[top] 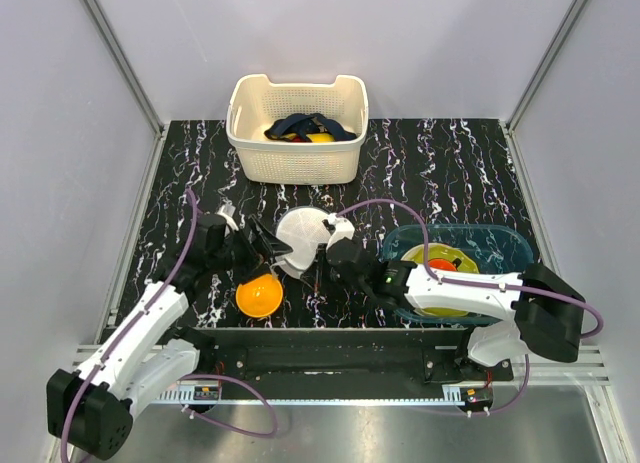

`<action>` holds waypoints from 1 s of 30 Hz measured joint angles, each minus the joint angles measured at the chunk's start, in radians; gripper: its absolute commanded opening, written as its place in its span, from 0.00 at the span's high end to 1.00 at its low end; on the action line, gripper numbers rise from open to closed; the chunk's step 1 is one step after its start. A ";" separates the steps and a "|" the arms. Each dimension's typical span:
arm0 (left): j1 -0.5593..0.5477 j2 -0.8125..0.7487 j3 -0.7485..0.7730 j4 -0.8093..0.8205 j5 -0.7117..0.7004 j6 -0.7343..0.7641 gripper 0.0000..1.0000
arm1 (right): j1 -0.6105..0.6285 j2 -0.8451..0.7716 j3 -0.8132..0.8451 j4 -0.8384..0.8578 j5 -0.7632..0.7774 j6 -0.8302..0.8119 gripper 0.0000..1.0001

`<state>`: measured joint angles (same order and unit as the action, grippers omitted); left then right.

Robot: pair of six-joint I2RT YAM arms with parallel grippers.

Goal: Unzip the laundry bag and remove the bra

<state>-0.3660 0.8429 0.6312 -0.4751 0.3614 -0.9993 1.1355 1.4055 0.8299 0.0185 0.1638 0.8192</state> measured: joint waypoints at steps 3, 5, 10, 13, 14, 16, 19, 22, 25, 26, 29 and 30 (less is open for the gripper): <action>-0.006 0.002 -0.037 0.041 0.011 -0.050 0.12 | 0.000 -0.003 0.000 0.003 0.000 0.001 1.00; -0.014 0.013 -0.039 0.077 0.010 -0.072 0.27 | 0.000 -0.004 0.000 0.006 0.000 0.002 1.00; -0.023 0.067 -0.044 0.191 0.009 -0.111 1.00 | 0.000 -0.003 0.001 0.017 -0.012 0.021 1.00; -0.023 0.121 -0.021 0.185 0.003 -0.098 1.00 | 0.000 -0.002 0.008 0.011 -0.021 0.033 1.00; -0.024 0.136 0.000 0.166 0.000 -0.091 1.00 | 0.000 -0.002 0.010 0.008 -0.019 0.035 1.00; -0.024 0.149 0.047 0.130 -0.006 -0.070 1.00 | 0.000 -0.005 0.009 0.006 -0.014 0.039 1.00; -0.025 0.153 0.111 0.084 -0.016 -0.035 1.00 | -0.001 -0.048 -0.026 -0.008 0.009 0.047 1.00; -0.025 0.171 0.156 0.049 -0.018 -0.006 1.00 | -0.002 -0.132 -0.088 -0.035 0.037 0.059 1.00; -0.026 0.193 0.172 0.034 -0.014 0.014 1.00 | -0.002 -0.204 -0.121 -0.086 0.072 0.066 1.00; -0.026 0.200 0.173 0.029 -0.012 0.021 1.00 | -0.002 -0.218 -0.122 -0.100 0.080 0.064 1.00; -0.026 0.225 0.193 -0.002 -0.012 0.047 1.00 | -0.002 -0.261 -0.121 -0.143 0.106 0.048 1.00; -0.025 0.240 0.210 -0.016 -0.013 0.063 1.00 | -0.002 -0.267 -0.116 -0.158 0.114 0.041 1.00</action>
<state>-0.3912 1.0824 0.8410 -0.4911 0.3489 -0.9363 1.1332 1.1385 0.7139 -0.1398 0.2779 0.8604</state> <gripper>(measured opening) 0.027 0.007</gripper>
